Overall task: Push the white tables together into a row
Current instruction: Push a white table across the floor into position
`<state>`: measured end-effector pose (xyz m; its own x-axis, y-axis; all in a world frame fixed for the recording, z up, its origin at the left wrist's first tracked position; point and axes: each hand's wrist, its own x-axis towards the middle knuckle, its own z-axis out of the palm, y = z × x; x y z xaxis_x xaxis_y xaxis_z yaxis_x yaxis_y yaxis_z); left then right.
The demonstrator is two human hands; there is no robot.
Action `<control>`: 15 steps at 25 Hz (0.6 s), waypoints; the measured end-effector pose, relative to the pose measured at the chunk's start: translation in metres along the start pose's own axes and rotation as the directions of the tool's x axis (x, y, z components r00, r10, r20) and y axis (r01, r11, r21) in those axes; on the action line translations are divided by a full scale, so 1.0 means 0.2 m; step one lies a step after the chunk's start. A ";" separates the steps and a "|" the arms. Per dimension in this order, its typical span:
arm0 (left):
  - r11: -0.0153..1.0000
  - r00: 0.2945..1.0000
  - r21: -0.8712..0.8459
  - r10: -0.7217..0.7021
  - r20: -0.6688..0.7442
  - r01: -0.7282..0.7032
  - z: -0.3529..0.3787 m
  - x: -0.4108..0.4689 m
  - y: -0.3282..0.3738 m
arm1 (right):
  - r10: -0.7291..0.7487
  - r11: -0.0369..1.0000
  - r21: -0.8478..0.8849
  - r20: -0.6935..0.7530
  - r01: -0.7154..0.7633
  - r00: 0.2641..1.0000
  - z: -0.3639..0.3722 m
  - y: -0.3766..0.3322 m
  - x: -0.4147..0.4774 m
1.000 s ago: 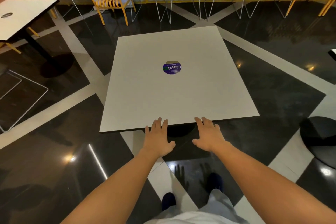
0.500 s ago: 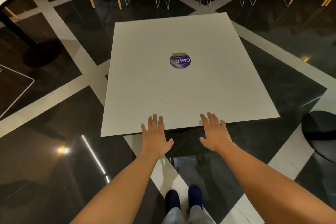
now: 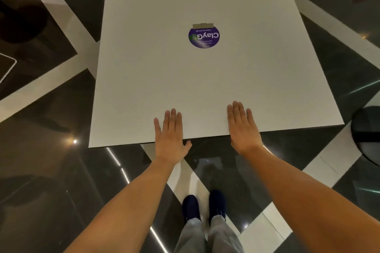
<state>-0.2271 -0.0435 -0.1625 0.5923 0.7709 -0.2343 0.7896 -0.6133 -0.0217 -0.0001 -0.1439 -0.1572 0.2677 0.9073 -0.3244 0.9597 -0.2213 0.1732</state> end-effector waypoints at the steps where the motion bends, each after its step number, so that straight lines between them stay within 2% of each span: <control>1: 0.999 1.000 0.037 0.010 0.009 -0.011 0.01 0.03 -0.01 | -0.019 1.000 -0.008 -0.014 0.019 1.000 0.03 0.01 0.03; 7: 0.987 0.995 0.126 0.097 0.016 -0.098 0.06 0.12 -0.09 | -0.149 0.986 -0.089 -0.138 0.138 0.979 0.13 0.03 0.07; 15: 0.975 0.980 0.129 0.191 -0.061 -0.182 0.09 0.16 -0.32 | -0.057 0.998 0.017 -0.115 0.059 0.992 0.02 -0.17 0.09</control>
<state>-0.2615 0.0173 -0.1872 0.7408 0.6486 -0.1748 0.6411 -0.7603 -0.1043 -0.0272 -0.1214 -0.1734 0.2013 0.9534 -0.2248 0.9752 -0.1735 0.1374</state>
